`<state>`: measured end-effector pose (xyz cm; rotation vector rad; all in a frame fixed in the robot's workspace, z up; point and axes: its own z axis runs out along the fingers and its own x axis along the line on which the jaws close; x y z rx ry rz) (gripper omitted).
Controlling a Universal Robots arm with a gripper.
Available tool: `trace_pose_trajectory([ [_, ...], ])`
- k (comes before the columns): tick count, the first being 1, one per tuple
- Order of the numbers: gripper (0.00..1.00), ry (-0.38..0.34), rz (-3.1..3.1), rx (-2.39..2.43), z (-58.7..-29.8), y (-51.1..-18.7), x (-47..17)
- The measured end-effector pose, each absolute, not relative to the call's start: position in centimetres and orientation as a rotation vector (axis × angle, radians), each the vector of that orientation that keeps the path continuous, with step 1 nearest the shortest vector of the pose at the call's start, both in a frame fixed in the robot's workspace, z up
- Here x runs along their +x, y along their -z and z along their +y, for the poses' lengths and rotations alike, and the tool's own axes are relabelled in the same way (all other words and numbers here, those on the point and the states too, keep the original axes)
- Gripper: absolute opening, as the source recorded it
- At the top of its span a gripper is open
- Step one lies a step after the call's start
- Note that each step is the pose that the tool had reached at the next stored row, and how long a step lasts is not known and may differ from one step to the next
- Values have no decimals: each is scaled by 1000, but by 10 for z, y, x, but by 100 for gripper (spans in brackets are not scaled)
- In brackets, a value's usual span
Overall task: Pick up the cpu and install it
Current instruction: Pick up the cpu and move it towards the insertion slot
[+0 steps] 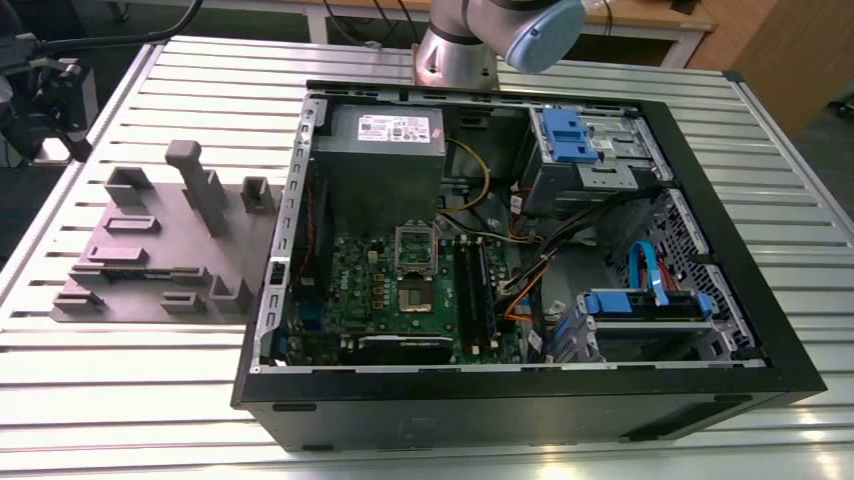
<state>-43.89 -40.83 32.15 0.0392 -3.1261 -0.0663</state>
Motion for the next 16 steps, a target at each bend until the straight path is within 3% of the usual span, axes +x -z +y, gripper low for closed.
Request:
trace_pose_trajectory([
  [16, 47, 66, -3126, 39, -408, -325, -439],
])
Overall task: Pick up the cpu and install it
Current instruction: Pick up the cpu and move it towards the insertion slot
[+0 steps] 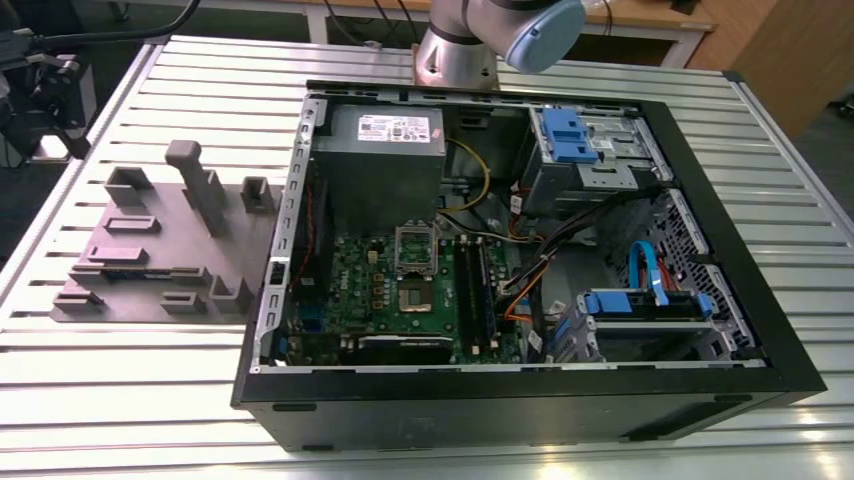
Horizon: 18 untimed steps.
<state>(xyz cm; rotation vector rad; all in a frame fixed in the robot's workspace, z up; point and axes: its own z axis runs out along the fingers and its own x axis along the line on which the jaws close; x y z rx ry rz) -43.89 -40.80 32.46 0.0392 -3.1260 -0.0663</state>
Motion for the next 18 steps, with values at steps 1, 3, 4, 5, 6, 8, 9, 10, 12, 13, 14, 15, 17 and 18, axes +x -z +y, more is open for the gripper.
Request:
trace_pose_trajectory([
  [1, 47, 66, -3126, 39, -408, -325, -439],
  [3, 47, 66, -3126, 39, -408, -325, -439],
  [4, 47, 66, -3126, 39, -408, -325, -439],
  [5, 47, 66, -3126, 39, -408, -325, -439],
  [6, 47, 66, -3126, 39, -408, -326, -439],
  [8, 47, 66, -3126, 39, -408, -326, -439],
  [9, 47, 66, -3126, 39, -408, -327, -439],
  [10, 47, 66, -3126, 39, -408, -327, -439],
  [12, 47, 66, -3126, 39, -408, -328, -439],
  [13, 47, 66, -3126, 39, -408, -328, -439],
  [14, 47, 66, -3126, 39, -408, -328, -439],
  [15, 47, 66, -3126, 39, -407, -328, -439],
  [17, 47, 66, -3126, 39, -407, -328, -439],
  [18, 47, 66, -3126, 39, -407, -328, -439],
])
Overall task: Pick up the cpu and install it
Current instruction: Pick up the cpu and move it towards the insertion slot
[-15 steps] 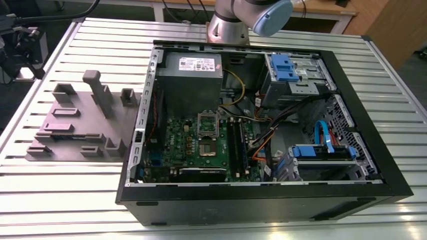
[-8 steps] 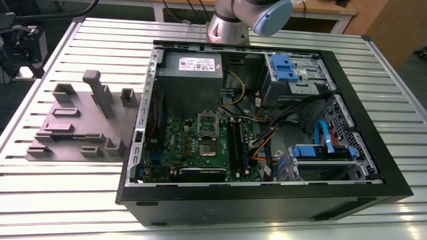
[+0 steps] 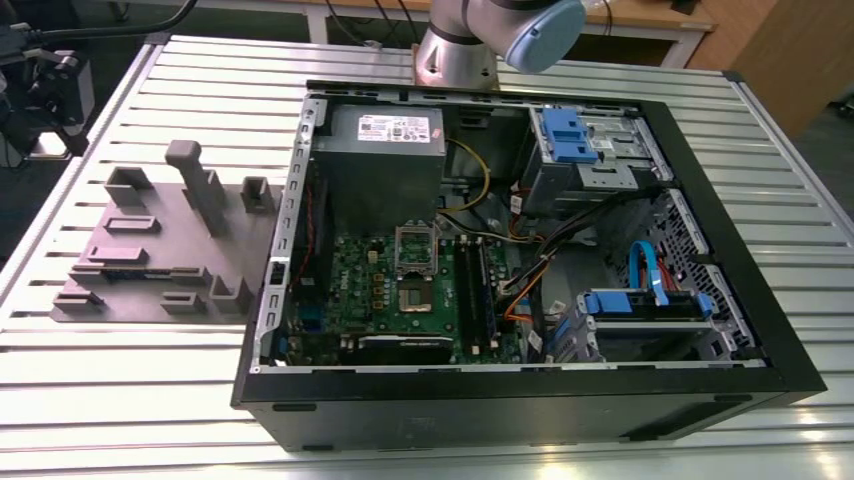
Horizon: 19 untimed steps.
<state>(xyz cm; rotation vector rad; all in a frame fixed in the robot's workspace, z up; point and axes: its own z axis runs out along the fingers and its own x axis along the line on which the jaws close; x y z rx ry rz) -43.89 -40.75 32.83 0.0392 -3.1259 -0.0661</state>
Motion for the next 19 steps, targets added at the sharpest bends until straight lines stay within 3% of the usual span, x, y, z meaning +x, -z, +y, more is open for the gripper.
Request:
trace_pose_trajectory([
  [19, 47, 66, -3127, 18, -407, -332, -439],
])
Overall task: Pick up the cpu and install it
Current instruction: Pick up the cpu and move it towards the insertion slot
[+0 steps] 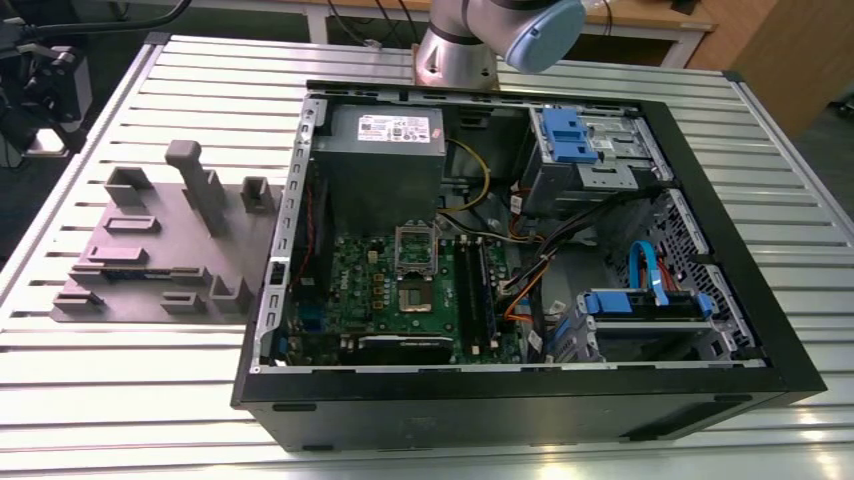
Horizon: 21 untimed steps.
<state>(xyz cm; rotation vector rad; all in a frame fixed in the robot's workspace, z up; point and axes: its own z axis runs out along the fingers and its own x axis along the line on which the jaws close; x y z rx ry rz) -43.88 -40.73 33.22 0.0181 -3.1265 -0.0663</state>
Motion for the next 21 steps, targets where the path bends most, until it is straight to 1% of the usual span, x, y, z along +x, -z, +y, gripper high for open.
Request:
trace_pose_trajectory([
  [21, 47, 66, -3127, 18, -407, -338, -439],
])
